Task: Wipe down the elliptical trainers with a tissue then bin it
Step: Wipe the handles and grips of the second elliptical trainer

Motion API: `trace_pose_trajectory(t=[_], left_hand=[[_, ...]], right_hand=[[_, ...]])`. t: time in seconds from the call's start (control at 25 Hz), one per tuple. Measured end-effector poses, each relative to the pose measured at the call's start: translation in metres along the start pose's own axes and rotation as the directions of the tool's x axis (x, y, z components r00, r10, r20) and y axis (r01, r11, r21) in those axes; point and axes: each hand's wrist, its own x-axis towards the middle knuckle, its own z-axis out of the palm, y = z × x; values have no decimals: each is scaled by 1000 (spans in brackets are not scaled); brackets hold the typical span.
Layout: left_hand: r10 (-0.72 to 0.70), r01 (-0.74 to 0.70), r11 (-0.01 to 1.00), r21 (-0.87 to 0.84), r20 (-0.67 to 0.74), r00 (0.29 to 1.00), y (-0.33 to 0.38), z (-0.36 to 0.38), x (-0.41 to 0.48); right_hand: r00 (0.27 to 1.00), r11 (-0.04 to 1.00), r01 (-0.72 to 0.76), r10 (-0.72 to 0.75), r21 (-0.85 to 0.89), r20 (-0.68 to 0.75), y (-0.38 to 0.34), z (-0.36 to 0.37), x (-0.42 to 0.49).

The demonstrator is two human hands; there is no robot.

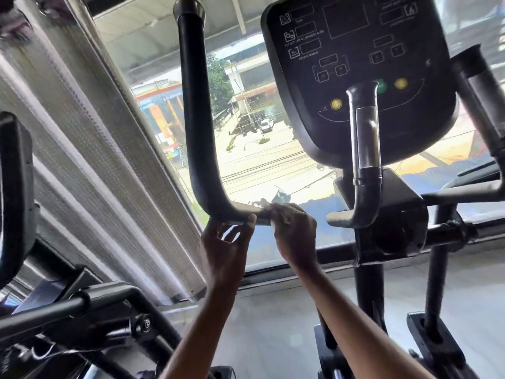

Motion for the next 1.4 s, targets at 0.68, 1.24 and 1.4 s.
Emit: trace_pose_trajectory(t=[0.68, 1.24, 1.4], left_hand=[[-271, 413, 906, -88, 629, 729, -54, -58, 20], [-185, 459, 874, -158, 765, 617, -55, -94, 10], [-163, 494, 861, -120, 855, 492, -56, -97, 2]], right_hand=[[803, 718, -596, 523, 359, 286, -38, -21, -67], [864, 857, -503, 492, 113, 108, -78, -20, -123], [894, 898, -440, 438, -6, 92, -80, -28, -124]])
